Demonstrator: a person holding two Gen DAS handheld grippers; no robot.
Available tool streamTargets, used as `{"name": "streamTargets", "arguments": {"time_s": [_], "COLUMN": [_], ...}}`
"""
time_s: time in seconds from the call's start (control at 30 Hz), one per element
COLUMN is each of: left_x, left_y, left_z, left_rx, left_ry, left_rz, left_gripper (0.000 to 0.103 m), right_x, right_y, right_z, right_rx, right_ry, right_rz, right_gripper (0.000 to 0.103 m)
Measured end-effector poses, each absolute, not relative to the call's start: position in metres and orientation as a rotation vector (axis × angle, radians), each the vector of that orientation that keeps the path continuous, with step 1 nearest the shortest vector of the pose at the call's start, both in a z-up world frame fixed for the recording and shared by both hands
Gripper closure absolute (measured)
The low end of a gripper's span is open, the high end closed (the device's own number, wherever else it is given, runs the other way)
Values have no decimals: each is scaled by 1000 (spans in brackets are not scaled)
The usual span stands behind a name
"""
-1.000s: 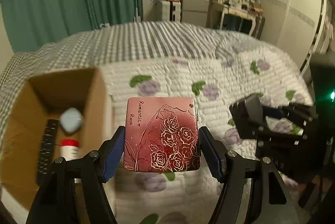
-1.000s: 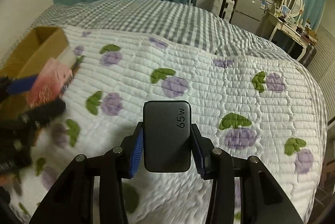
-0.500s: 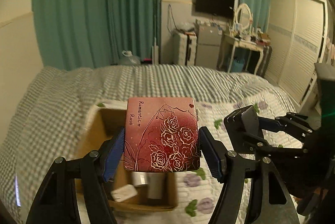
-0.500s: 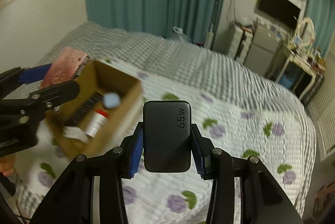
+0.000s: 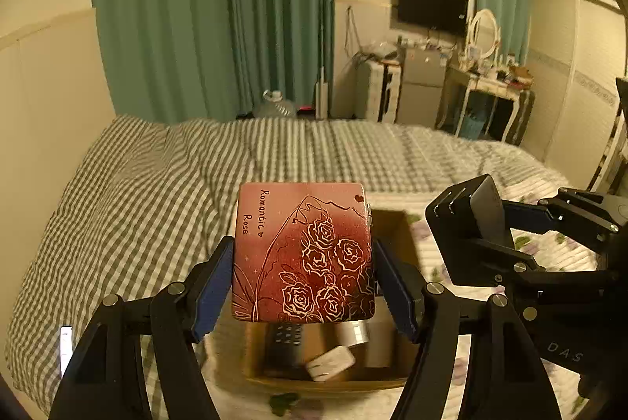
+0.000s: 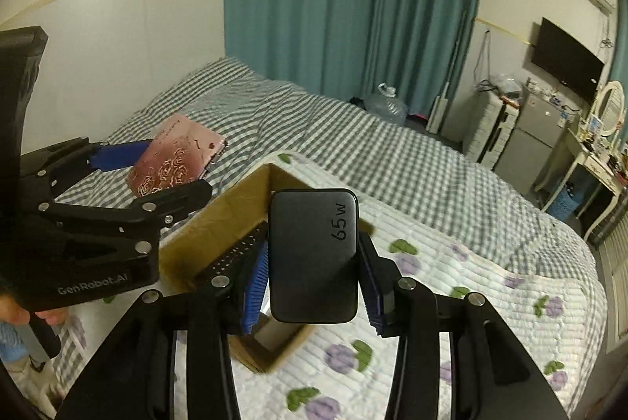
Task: Organize rigid objects
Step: 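Carry the charger and card case into the cardboard box and open both tools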
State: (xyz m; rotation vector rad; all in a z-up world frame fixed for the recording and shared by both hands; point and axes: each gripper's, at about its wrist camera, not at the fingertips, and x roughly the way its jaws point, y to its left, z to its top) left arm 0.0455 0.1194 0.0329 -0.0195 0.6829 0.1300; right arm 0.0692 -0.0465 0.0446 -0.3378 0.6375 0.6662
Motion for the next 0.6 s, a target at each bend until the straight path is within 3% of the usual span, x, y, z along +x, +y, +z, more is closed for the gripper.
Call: {"name": "streamTargets", "arguments": {"time_s": [0.33,0.6], "left_x": [81,101], "left_y": [140,136], "left_z": [-37,-63], "left_rx": [-23,14], "left_ry": [809,849], "left_rz": [109,89], "left_gripper": [32,32], "right_x": [127,174], "right_y": [1,17], "right_z": [-41,-88], "right_rx": [-384,-430], "right_ry": [792,853], "right_rz": [663,631], "right_gripper": [62,61]}}
